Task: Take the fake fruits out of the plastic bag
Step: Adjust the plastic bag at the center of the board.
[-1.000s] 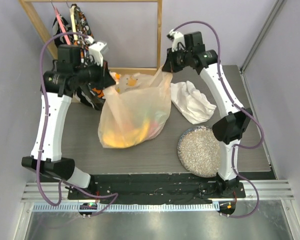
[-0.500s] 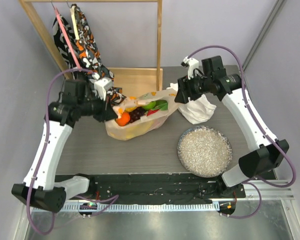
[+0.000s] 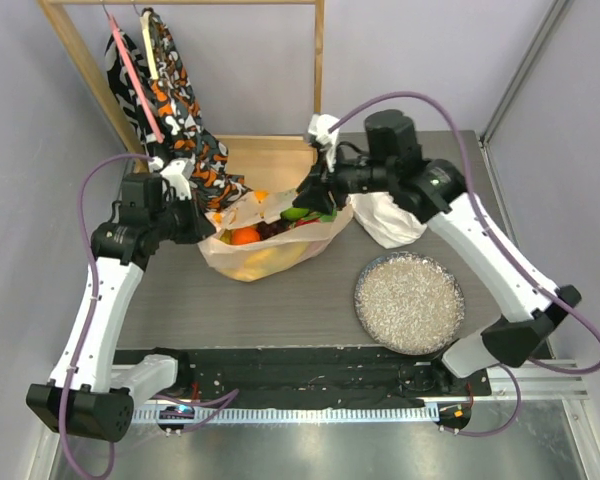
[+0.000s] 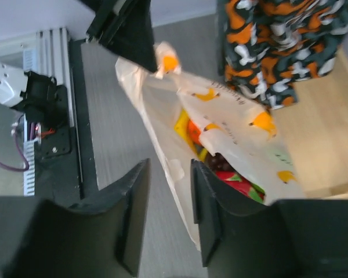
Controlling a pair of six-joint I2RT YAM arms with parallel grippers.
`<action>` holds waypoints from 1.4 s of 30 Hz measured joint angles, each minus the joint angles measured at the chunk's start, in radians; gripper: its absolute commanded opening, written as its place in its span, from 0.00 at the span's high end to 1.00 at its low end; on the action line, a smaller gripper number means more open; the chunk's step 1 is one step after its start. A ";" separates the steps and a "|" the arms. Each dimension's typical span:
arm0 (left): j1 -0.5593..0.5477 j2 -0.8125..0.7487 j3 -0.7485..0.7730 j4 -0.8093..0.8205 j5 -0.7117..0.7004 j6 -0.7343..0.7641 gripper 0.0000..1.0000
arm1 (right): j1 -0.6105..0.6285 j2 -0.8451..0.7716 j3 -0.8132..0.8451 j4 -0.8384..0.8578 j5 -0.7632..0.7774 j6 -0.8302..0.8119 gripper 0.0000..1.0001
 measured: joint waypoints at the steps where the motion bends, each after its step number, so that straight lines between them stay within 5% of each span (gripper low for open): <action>1: 0.006 0.003 0.000 0.007 -0.020 -0.018 1.00 | 0.018 0.015 -0.023 0.013 -0.008 -0.016 0.65; 6: 0.012 0.008 0.000 0.042 -0.047 -0.080 1.00 | 0.043 0.178 -0.152 0.119 0.027 -0.043 0.69; 12: 0.014 0.007 -0.020 0.069 -0.046 -0.115 1.00 | 0.060 0.305 -0.389 0.229 0.254 -0.037 0.63; 21: 0.014 0.001 -0.081 0.083 -0.027 -0.126 0.97 | 0.241 0.006 -0.693 0.146 0.329 -0.111 0.55; 24: 0.014 -0.003 -0.088 0.098 -0.027 -0.126 0.86 | 0.255 -0.049 -0.695 0.123 0.345 -0.130 0.51; 25: 0.014 -0.003 -0.091 0.104 -0.027 -0.126 0.71 | 0.246 -0.048 -0.690 0.121 0.361 -0.136 0.50; 28: 0.014 -0.004 -0.099 0.116 -0.014 -0.121 0.52 | 0.196 0.009 -0.642 0.120 0.402 -0.138 0.44; 36: 0.014 -0.004 -0.105 0.166 0.054 -0.098 0.41 | 0.021 0.226 -0.441 0.179 0.473 -0.057 0.12; 42: 0.014 0.000 -0.105 0.198 0.092 -0.096 0.41 | -0.031 0.313 -0.317 0.228 0.457 0.071 0.08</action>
